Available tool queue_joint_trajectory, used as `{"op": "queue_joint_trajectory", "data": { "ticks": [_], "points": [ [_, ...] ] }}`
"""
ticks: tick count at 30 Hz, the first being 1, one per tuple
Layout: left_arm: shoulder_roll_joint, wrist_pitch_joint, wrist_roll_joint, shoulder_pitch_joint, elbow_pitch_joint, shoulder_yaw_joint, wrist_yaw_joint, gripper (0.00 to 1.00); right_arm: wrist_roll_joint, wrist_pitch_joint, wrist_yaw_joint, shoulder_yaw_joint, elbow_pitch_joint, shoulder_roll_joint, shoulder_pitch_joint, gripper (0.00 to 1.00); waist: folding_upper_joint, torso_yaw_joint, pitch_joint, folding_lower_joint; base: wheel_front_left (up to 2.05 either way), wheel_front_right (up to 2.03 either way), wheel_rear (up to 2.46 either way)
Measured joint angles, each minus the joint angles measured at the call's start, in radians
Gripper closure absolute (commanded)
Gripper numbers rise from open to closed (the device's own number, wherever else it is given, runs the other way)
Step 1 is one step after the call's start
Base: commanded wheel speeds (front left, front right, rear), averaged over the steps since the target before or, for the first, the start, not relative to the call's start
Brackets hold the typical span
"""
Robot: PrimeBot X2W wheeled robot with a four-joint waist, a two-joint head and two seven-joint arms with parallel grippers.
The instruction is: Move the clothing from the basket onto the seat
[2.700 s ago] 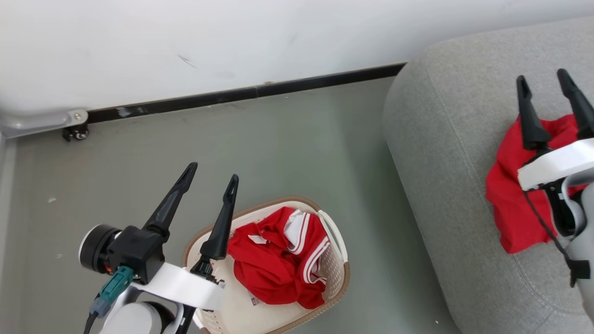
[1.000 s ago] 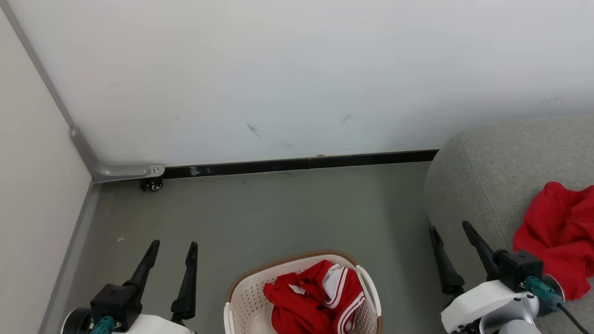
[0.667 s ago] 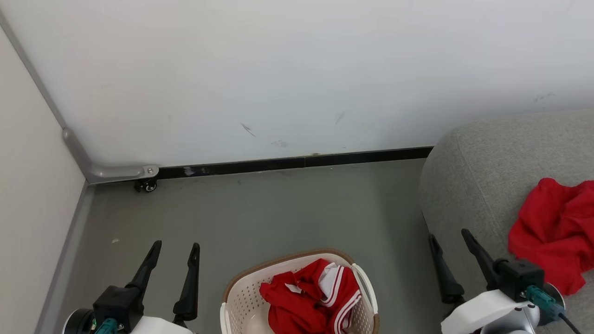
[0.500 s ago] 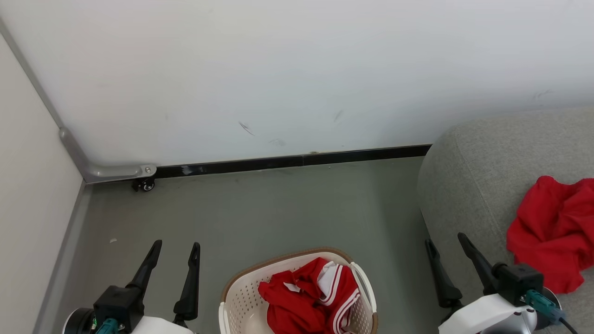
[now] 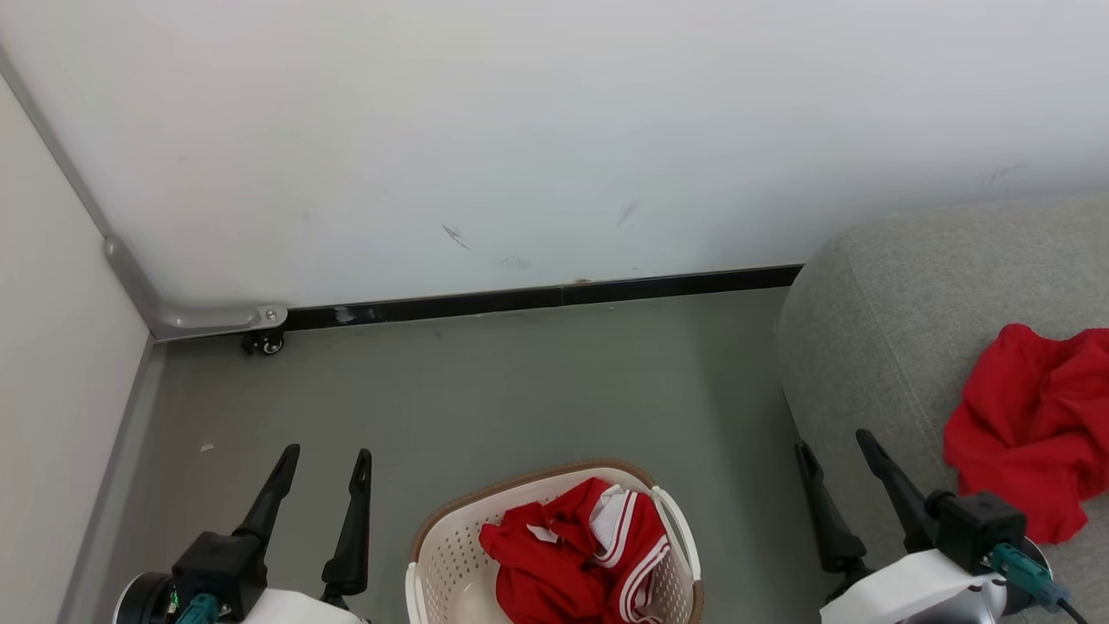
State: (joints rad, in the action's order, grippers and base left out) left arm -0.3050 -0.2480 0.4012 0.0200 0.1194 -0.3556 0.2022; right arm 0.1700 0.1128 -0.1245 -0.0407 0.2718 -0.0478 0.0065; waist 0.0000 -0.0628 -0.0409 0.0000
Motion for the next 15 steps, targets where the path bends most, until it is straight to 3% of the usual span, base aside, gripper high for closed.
{"op": "queue_joint_trajectory", "data": {
  "ticks": [15],
  "points": [
    [0.009, 0.000, -0.009, 0.000, -0.013, 0.004, -0.002, 0.00, 0.000, -0.019, 0.000, 0.001, -0.056, 0.000, 0.024, 0.00, 0.0000, -0.012, 0.017, 0.0000, 0.00, 0.00, 0.00]
  ]
}}
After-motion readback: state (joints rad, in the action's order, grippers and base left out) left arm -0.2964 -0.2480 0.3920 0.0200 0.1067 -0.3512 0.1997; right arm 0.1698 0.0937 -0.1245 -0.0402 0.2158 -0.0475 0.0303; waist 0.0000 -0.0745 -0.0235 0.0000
